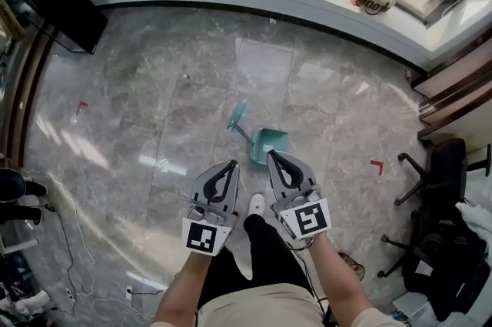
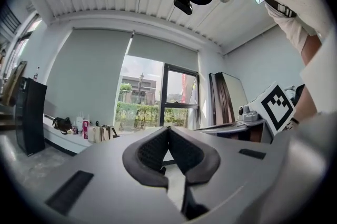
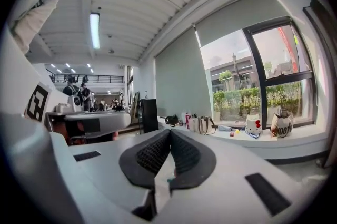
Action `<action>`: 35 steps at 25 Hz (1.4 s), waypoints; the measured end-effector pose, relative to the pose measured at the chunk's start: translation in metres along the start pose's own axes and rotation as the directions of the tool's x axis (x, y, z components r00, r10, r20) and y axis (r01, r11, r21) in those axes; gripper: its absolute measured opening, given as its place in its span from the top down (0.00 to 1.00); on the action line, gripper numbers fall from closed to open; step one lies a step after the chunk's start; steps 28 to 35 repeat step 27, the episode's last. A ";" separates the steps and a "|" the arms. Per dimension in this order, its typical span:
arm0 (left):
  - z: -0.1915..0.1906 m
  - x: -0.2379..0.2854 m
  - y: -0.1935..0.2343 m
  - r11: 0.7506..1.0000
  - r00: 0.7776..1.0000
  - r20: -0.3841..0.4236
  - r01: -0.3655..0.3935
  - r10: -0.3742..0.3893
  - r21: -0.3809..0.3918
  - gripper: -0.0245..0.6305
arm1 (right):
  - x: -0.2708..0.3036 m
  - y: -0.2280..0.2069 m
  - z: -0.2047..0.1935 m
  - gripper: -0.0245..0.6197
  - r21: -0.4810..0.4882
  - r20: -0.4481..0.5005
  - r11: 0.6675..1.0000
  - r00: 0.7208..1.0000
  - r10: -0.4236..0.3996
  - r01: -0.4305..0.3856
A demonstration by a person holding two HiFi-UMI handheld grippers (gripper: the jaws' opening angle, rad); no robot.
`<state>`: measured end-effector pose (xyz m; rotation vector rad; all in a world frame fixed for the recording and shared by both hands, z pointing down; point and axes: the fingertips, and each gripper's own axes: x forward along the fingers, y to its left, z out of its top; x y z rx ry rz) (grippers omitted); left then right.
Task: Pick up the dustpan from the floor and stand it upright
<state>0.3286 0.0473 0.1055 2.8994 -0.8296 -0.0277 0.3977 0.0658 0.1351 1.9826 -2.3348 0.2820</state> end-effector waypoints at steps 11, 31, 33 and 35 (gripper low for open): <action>0.102 -0.092 -0.023 0.997 0.996 0.044 0.074 -0.074 -0.003 0.95 | -0.073 0.076 0.103 0.94 -0.066 0.063 0.993 0.994 -0.091 0.095; 0.131 -0.233 0.006 0.992 0.991 0.067 0.111 -0.114 0.054 0.95 | -0.128 0.211 0.121 0.94 -0.025 0.125 0.973 0.966 -0.225 0.230; 0.131 -0.233 0.006 0.992 0.991 0.067 0.111 -0.114 0.054 0.95 | -0.128 0.211 0.121 0.94 -0.025 0.125 0.973 0.966 -0.225 0.230; 0.131 -0.233 0.006 0.992 0.991 0.067 0.111 -0.114 0.054 0.95 | -0.128 0.211 0.121 0.94 -0.025 0.125 0.973 0.966 -0.225 0.230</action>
